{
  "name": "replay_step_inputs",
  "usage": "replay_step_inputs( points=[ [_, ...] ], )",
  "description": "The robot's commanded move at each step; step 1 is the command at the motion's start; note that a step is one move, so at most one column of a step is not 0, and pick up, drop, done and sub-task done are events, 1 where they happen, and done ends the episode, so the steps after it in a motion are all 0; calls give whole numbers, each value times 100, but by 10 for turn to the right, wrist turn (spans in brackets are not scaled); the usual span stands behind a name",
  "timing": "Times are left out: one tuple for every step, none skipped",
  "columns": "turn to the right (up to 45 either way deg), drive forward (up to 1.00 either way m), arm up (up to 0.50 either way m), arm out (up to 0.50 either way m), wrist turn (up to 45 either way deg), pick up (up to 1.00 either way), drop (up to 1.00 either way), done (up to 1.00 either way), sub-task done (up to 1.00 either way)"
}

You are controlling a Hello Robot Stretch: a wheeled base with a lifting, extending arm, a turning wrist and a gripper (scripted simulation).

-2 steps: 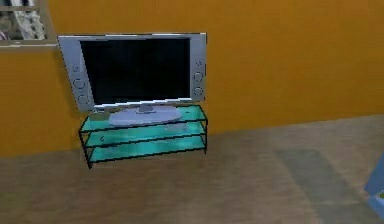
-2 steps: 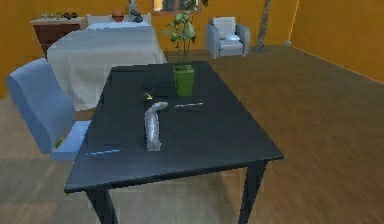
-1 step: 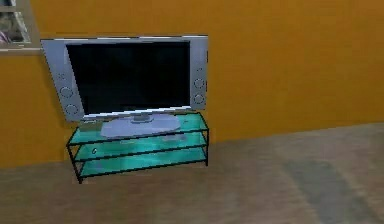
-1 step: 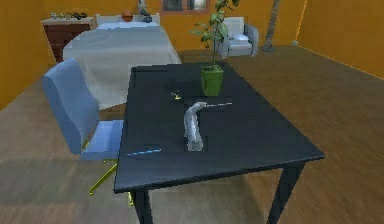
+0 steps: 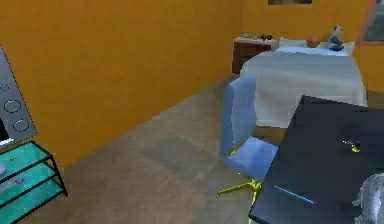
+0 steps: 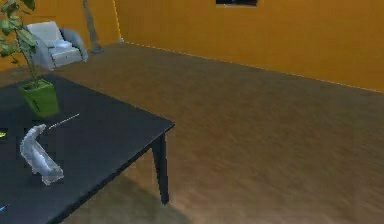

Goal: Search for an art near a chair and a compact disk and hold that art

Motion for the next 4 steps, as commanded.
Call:
replay_step_inputs(
  points=[
    [-360, 0, 0, 0, 0, 0, 0, 0, 0],
    [0, 0, 50, 0, 0, 0, 0, 0, 0],
    [0, 0, 38, 0, 0, 0, 0, 0, 0],
    [0, 0, 0, 40, 0, 0, 0, 0, 0]
  ],
)
